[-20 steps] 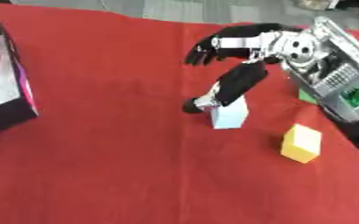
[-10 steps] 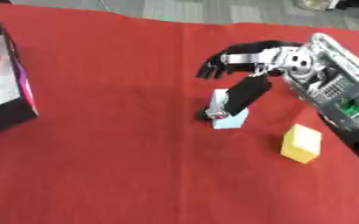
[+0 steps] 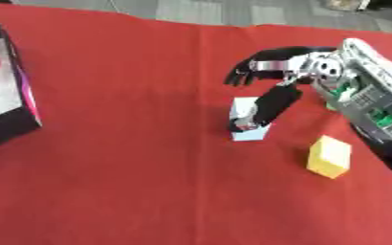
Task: Pick up the objects with one hand, pass them to the other hand, and then place them into the box on the other side of the table.
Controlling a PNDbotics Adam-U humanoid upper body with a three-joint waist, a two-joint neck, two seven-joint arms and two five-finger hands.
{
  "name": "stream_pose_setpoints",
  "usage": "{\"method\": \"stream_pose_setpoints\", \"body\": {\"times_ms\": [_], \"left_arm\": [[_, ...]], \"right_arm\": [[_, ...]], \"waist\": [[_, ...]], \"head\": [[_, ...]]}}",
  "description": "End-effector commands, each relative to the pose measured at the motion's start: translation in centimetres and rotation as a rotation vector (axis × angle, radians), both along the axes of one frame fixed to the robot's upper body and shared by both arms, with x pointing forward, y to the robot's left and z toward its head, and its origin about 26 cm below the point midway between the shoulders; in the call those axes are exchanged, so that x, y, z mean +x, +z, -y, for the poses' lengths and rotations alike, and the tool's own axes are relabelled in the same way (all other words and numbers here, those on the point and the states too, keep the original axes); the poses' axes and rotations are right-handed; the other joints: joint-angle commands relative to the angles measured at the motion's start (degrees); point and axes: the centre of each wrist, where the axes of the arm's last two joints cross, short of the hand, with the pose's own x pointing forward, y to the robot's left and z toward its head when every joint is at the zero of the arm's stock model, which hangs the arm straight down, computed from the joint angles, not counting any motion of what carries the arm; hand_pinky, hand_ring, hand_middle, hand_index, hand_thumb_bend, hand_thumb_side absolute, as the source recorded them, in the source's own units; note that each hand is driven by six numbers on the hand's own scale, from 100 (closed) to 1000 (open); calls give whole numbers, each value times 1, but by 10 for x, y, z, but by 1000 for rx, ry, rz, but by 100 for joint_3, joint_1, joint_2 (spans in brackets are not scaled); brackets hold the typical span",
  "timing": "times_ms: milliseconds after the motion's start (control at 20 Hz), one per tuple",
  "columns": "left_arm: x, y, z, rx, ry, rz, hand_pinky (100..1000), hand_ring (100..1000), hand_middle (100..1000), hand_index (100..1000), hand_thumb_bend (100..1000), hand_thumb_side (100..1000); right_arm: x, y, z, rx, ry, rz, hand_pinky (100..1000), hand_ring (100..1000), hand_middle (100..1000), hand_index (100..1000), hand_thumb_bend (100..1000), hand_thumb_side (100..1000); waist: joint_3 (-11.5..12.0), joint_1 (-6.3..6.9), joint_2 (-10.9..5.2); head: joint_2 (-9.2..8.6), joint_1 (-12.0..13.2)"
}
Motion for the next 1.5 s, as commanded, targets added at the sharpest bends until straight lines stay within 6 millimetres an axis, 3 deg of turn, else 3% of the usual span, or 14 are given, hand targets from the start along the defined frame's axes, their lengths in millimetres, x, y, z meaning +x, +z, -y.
{"method": "stream_pose_setpoints", "body": {"times_ms": [50,1500], "left_arm": [[-1,10,-2,21,0,24,835,728,733,786,194,948],[0,13,3,7,-13,35,837,729,732,785,194,950]], "right_arm": [[4,8,9,-30,-51,-9,951,900,850,913,444,336],[28,-14,15,-79,-91,-25,960,896,844,911,429,243]], "waist": [[-8,62,-51],[62,134,56]], "head": [[-9,-31],[-39,-141]]}}
